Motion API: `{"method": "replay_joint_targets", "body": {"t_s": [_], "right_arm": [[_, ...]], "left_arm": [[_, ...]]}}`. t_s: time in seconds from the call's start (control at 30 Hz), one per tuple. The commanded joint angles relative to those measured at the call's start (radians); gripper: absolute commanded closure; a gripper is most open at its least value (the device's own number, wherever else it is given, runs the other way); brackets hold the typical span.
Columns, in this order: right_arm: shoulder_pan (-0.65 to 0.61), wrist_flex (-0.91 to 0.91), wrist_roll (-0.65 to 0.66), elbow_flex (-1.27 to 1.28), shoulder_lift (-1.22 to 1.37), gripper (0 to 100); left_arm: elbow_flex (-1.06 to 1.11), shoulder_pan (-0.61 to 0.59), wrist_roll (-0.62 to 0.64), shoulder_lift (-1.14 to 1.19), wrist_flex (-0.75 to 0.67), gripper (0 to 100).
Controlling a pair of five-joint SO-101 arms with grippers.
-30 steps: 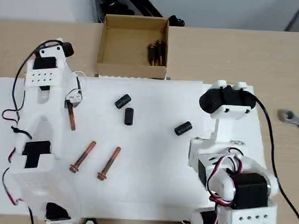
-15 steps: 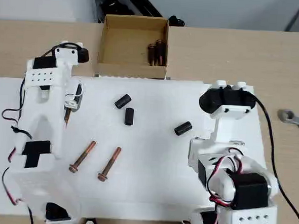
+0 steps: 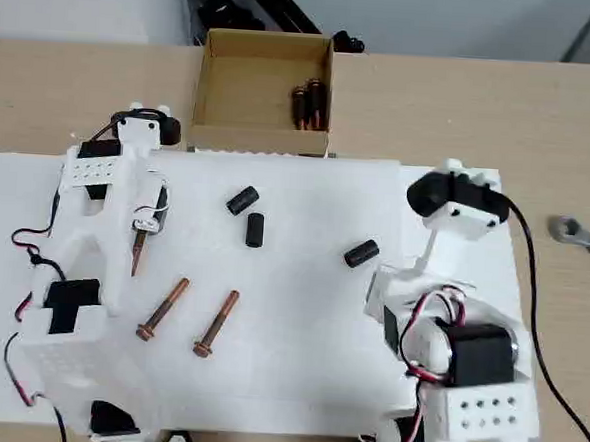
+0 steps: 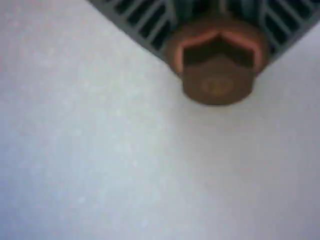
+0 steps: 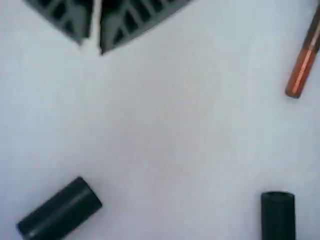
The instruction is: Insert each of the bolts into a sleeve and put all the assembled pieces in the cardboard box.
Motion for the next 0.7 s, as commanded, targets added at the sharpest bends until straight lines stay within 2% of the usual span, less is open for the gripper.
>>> {"method": "replay_joint_targets", "body": {"t_s": [0.0, 0.1, 0.3, 0.67], "right_arm": [[0.004, -0.071, -0.051, -0.002, 0.054, 86.7], [0.002, -0.119, -0.127, -0.003, 0.117, 81.2], [0.002, -0.154, -0.267, -0.014, 0.289, 81.2], [0.001, -0.151, -0.384, -0.262, 0.595, 81.2]], "left_arm": [[-0.001, -0.006, -0.005, -0.021, -0.043, 99], [-0.001, -0.008, -0.008, -0.023, -0.043, 99], [0.005, -0.002, -0.026, -0.186, -0.043, 99], [0.165, 0.018, -0.038, -0.473, -0.075, 99]]}}
